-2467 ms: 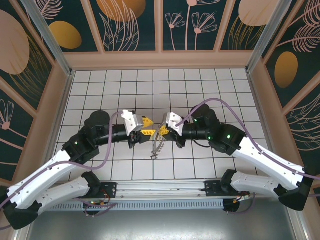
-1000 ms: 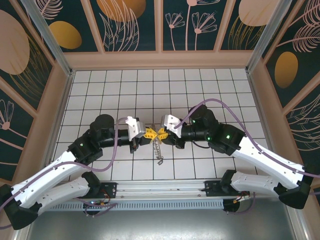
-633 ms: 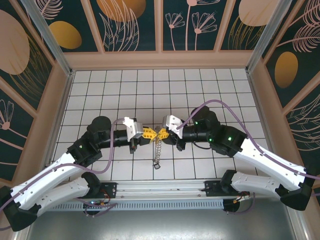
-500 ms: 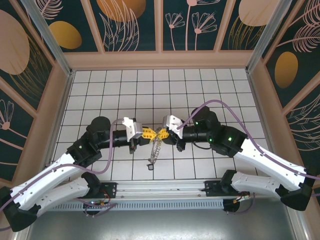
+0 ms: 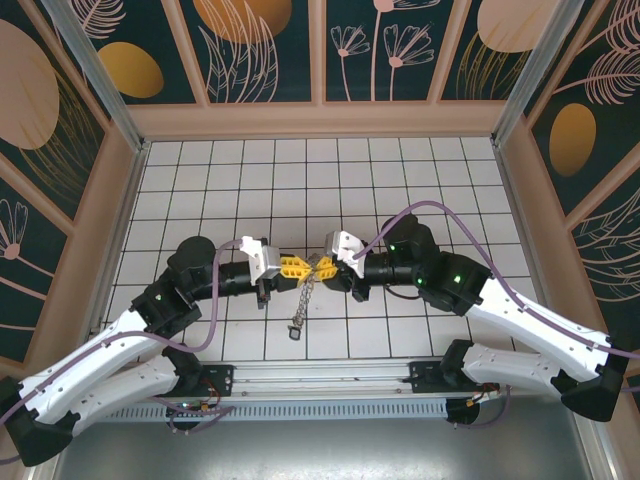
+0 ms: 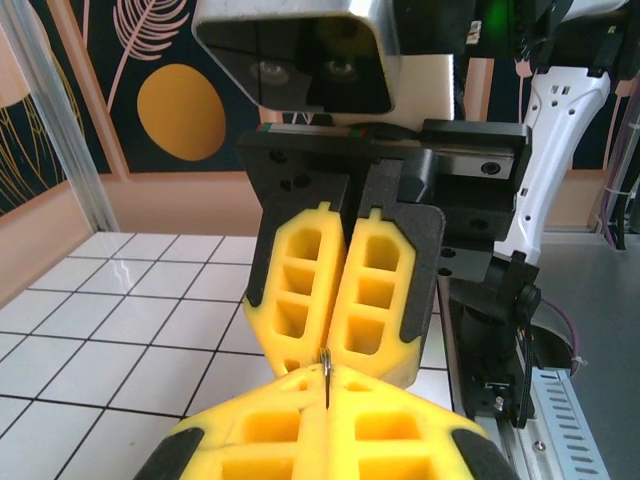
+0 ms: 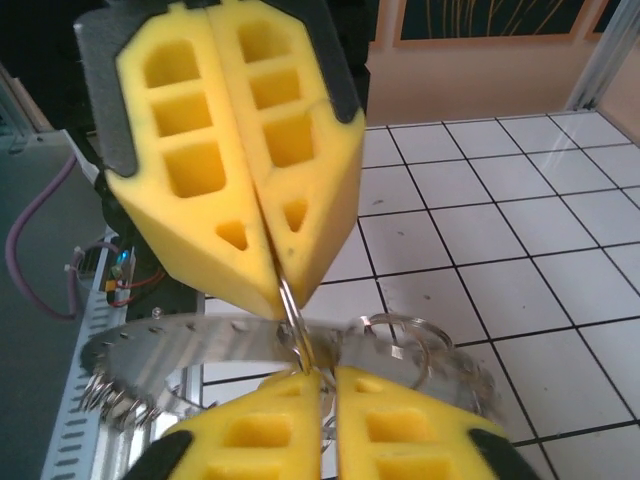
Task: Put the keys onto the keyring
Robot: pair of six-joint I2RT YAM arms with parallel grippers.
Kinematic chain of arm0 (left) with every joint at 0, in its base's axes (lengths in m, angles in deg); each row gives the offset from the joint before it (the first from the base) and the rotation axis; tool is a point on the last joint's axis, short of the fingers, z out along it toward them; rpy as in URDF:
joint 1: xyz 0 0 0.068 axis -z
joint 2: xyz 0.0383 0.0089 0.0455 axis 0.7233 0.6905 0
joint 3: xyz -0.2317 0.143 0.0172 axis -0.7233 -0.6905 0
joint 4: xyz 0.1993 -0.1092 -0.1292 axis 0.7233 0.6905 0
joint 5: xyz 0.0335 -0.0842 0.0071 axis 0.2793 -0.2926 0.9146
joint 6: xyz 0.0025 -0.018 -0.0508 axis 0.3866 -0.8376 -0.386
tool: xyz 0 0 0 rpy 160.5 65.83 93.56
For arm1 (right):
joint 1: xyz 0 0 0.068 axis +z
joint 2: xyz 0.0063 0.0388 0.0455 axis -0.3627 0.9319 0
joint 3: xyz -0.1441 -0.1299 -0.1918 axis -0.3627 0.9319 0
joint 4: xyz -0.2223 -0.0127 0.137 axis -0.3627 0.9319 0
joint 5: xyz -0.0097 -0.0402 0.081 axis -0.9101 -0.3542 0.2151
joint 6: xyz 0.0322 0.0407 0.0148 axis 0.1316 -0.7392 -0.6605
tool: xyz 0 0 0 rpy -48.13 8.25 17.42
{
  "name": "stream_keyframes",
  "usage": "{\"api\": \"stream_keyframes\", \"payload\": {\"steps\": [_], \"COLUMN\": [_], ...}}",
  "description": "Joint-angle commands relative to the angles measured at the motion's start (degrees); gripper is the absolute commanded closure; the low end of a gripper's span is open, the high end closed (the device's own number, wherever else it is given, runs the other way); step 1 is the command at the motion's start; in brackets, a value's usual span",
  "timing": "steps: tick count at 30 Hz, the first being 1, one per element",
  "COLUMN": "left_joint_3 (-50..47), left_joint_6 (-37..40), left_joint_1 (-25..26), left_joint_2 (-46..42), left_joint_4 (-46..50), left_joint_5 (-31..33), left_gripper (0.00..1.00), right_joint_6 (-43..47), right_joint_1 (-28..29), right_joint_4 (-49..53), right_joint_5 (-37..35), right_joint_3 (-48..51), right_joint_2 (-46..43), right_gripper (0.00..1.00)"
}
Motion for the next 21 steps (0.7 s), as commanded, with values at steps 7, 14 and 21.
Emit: {"api": "stream_keyframes", "payload": {"steps": [7,14,21], "left_joint_3": [0.1,-0.6,-1.2], "left_joint_6": [-1.4,-2.2,-3.7], "left_joint_1": [0.1,0.1,0.1], "left_joint_2": [-1.3,-1.3,-1.4], "left_joint_4": [-7.2,-8.9,-11.2], "left_joint_5": [-2.0,-2.9,-4.5], "left_gripper": [1.0,1.0,1.0], "right_joint_6": [-0.5,-0.7,-1.1], "right_joint_1": [0.1,0.1,0.1], "right_joint_4": [-1.0,-2.8,-5.0], "right_joint_5": [-0.7,1.3,3.2], "right_joint_3": [0.5,0.8,1.0], "right_joint_2": [0.2,0.8,1.7], "right_gripper": [1.0,1.0,1.0]}}
